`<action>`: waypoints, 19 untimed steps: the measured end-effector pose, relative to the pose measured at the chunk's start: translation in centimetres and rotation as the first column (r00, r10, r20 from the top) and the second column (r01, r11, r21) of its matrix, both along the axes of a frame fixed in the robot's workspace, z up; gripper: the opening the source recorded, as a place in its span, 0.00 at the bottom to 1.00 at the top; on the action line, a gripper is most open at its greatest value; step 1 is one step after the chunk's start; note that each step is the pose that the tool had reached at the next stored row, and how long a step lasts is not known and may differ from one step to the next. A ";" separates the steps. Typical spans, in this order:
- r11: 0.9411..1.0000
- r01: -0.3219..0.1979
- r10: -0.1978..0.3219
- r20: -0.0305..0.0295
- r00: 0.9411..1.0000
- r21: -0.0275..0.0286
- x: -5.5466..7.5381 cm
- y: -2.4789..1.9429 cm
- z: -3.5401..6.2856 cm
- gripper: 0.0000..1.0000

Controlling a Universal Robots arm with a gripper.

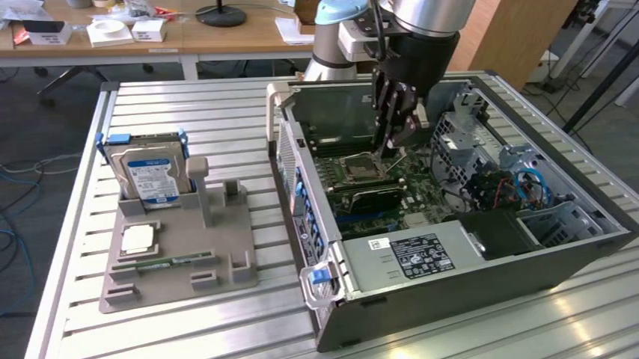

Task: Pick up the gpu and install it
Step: 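Press down on the gpu until it lock into place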

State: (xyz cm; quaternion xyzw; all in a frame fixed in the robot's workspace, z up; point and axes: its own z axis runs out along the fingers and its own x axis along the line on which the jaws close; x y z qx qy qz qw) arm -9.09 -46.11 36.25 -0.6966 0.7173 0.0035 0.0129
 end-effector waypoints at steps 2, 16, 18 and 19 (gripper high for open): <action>1.000 0.000 0.000 0.000 1.000 0.000 0.0 0.00 0.00 0.32; 1.000 0.000 0.000 0.000 1.000 0.000 0.0 0.00 -0.18 0.10; 1.000 0.000 0.000 0.000 1.000 0.000 0.0 0.00 -0.54 0.10; 1.000 0.000 0.000 0.000 1.000 0.000 0.0 0.00 -0.72 0.10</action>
